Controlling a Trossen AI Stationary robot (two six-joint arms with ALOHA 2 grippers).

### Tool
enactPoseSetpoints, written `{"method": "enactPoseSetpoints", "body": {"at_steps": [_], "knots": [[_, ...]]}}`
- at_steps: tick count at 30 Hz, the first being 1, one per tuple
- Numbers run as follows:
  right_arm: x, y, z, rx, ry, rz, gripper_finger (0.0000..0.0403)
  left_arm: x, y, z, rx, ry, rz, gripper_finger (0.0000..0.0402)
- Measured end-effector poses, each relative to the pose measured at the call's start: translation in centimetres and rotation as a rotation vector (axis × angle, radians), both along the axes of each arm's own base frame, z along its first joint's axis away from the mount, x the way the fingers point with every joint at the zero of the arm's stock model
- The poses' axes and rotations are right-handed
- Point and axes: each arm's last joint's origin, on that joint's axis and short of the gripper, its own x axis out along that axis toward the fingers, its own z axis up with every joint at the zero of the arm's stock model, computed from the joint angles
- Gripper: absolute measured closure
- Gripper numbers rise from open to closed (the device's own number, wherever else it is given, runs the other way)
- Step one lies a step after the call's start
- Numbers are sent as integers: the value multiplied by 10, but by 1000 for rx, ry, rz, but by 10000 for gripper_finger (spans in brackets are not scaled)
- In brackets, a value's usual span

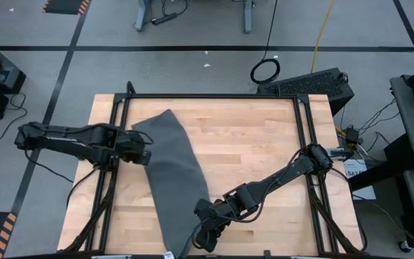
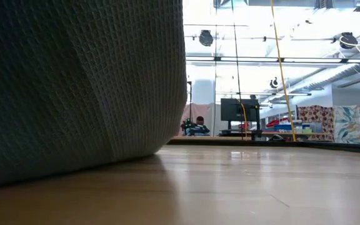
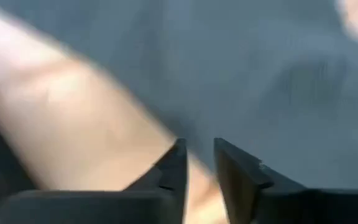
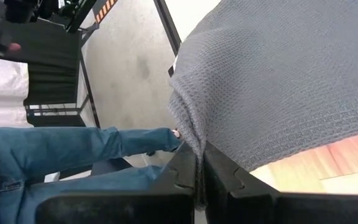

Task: Roll towel into tight, uniform cylinder
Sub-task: Roll the gray towel

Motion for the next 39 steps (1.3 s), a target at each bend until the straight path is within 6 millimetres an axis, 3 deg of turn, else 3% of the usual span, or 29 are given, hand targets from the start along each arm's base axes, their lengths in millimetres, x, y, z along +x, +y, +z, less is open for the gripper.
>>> {"method": "enactPoseSetpoints", "body": {"at_steps": [6, 10, 16, 25, 30, 39], "knots": [[-4, 6, 0, 14, 10, 30, 403, -15, -1, 22, -81, 47, 14, 211], [-4, 7, 0, 10, 9, 50, 403, -6, 11, 33, 17, -57, 61, 176], [-4, 6, 0, -4, -7, 90, 403, 15, 53, 16, 30, 70, 91, 192], [-8, 8, -2, -5, 16, 141, 403, 26, 122, -39, -44, 395, -94, 226], [-13, 10, -5, -25, 55, 152, 403, 18, 142, -59, -79, 532, -195, 226], [-15, 12, -6, -46, 57, 179, 403, 1, 163, -63, -71, 537, -280, 227]]}}
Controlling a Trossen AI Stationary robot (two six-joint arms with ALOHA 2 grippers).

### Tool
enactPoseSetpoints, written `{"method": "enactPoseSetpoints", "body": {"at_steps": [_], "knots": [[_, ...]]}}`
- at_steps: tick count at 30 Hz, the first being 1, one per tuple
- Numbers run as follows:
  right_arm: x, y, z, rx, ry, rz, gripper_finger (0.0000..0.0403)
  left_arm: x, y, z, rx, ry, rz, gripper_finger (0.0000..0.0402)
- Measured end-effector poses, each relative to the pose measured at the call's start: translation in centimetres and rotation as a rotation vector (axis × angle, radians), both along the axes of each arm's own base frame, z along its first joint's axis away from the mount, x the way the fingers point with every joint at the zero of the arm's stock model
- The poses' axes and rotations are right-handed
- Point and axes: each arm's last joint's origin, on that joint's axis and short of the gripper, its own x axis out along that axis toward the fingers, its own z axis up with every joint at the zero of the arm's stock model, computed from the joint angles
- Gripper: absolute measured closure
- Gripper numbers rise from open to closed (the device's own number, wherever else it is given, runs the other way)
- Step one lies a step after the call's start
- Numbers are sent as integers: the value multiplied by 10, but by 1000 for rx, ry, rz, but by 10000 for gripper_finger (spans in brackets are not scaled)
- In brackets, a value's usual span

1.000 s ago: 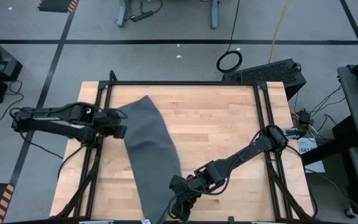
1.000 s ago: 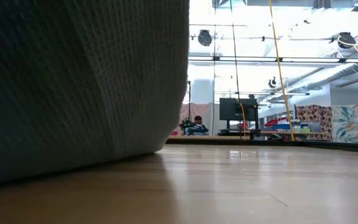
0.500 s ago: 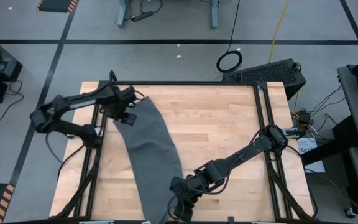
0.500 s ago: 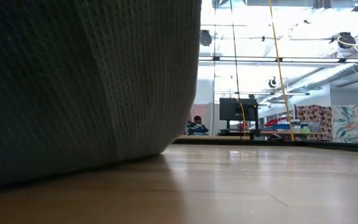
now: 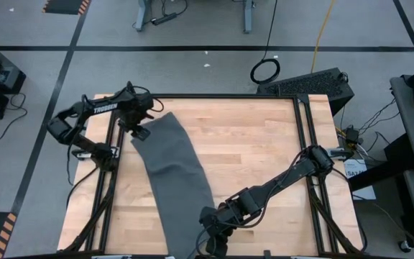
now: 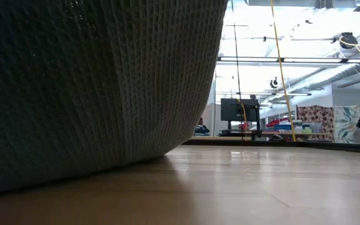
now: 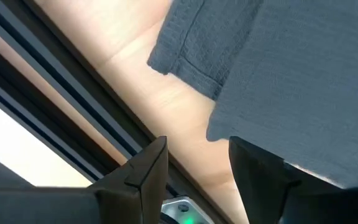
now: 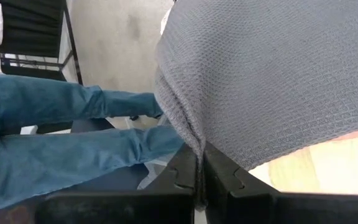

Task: Roll towel into tight, uniform cylinder
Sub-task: Roll the gray towel

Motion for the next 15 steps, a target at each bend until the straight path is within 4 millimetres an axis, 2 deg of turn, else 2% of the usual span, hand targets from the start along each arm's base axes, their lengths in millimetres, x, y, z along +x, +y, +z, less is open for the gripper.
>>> {"method": "enactPoseSetpoints", "body": {"at_steps": [6, 9, 15], "knots": [[-2, 0, -1, 4, 26, 37, 403, -3, 4, -1, -28, -51, -32, 227], [-4, 0, -2, 0, 36, 56, 403, -2, 1, -9, -42, -102, -42, 227], [-5, -1, -3, -13, 52, 68, 403, -3, -2, -14, -14, -58, -37, 227]]}}
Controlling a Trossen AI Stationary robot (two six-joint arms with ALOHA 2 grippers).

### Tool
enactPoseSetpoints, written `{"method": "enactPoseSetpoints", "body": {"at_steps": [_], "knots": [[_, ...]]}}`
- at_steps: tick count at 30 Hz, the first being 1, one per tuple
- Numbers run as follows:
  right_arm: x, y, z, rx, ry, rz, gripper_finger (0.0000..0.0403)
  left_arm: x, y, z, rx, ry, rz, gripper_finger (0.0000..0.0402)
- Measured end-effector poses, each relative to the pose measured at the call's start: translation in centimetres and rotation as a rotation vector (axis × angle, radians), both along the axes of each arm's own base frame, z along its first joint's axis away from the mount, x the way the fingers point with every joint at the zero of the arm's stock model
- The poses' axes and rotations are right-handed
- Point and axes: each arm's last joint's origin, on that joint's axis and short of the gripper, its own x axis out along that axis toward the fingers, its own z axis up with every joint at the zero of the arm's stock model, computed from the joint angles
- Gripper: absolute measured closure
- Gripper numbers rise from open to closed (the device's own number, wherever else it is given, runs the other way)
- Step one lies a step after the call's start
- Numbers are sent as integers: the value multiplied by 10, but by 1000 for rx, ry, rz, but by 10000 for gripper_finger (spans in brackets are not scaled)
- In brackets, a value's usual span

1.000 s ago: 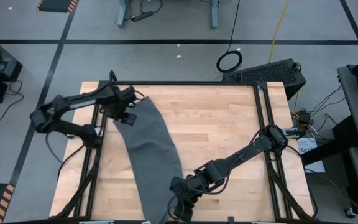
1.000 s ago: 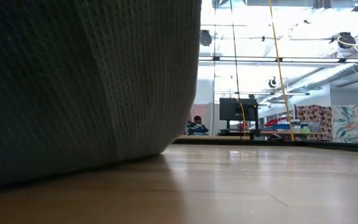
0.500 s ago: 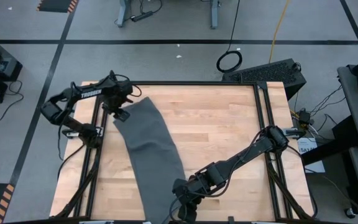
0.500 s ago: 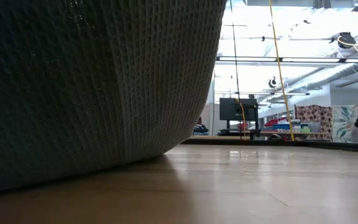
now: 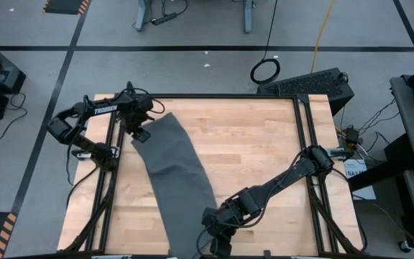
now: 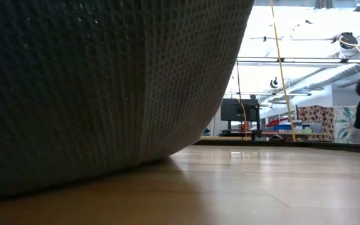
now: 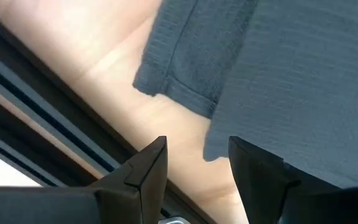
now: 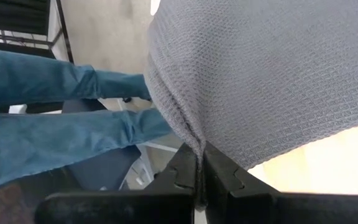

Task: Roll towel into tight, uniform cylinder
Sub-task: Roll the gray towel

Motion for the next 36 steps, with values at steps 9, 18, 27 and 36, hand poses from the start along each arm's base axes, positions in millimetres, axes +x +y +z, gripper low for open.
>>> {"method": "enactPoseSetpoints", "body": {"at_steps": [9, 18, 27, 36], "knots": [[-3, -1, -2, -23, 20, 19, 403, 1, -1, -3, -33, -53, -15, 244], [-2, -2, -2, -28, 15, 26, 403, 1, -2, -3, -31, -49, -9, 294], [-2, -2, -2, -31, 13, 24, 403, 1, -2, -2, -13, -19, 19, 242], [-1, -3, -2, -35, 4, 35, 403, 20, -9, -8, 27, -123, 183, 240]]}}
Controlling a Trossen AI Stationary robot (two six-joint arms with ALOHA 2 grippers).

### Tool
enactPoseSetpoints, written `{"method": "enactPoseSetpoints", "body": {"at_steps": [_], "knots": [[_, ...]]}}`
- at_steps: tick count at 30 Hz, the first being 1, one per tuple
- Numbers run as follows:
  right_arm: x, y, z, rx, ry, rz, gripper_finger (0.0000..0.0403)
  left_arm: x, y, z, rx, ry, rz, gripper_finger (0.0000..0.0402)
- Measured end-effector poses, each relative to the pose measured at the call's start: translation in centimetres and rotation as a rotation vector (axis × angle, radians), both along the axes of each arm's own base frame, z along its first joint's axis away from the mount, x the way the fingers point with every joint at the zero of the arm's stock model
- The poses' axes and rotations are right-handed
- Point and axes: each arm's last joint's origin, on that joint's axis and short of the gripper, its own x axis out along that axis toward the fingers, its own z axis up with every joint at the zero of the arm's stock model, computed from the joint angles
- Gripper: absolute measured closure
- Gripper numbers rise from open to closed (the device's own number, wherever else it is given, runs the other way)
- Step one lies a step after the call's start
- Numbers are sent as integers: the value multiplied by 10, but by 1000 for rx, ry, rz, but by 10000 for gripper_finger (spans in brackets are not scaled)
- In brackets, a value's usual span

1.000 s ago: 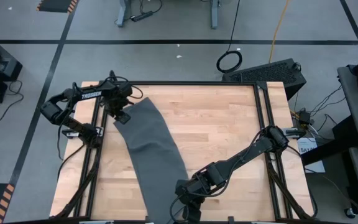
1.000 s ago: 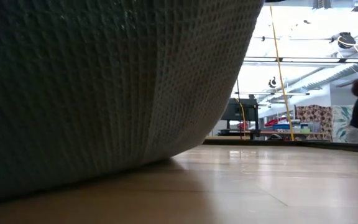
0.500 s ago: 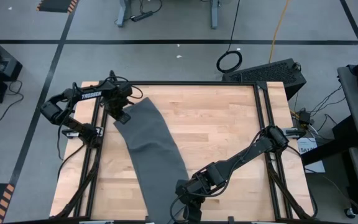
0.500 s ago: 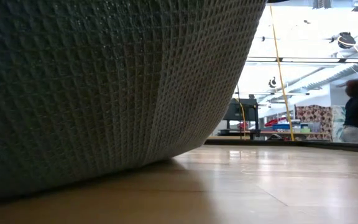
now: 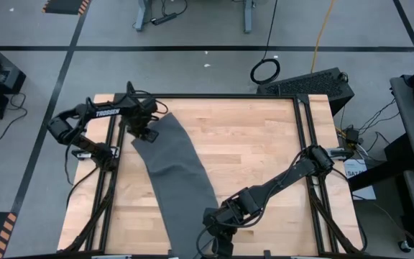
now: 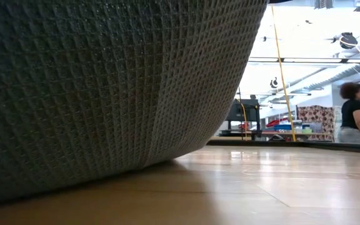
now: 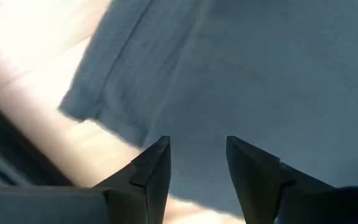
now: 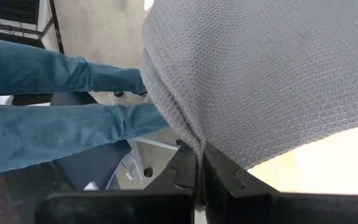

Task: Roll towel into tight, uniform cylinder
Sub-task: Roll the gray towel

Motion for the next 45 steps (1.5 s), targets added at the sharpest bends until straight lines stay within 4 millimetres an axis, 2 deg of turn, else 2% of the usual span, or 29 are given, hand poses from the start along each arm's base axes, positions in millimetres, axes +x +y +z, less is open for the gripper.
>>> {"method": "enactPoseSetpoints", "body": {"at_steps": [5, 12, 19, 23, 26, 29, 33, 36, 40, 45], "knots": [[0, 0, 0, -1, -2, 3, 403, 1, -6, -3, 72, 80, 5, 240], [0, 0, 0, -1, -2, 3, 403, -11, -16, -17, 16, 94, -11, 250], [0, 0, 0, -1, -2, 3, 403, -8, -16, -13, 45, 80, -23, 327], [-3, -2, 0, -12, 25, 8, 403, 0, -7, -2, 105, 44, -62, 369], [-9, -5, 1, -27, 69, 38, 403, 6, 0, 7, 135, 20, -91, 385], [-20, -10, 6, -70, 124, 67, 403, 9, 7, 15, 152, -18, -74, 383], [-30, -17, 11, -126, 160, 126, 403, 10, 13, 21, 178, -28, -75, 350], [-32, -22, 13, -144, 156, 160, 403, 12, 17, 26, 209, -28, -122, 333], [-32, -22, 13, -152, 136, 199, 403, 15, 21, 31, 231, -46, -152, 329], [-31, -24, 13, -155, 130, 212, 403, 15, 23, 27, 238, -17, -138, 317]]}}
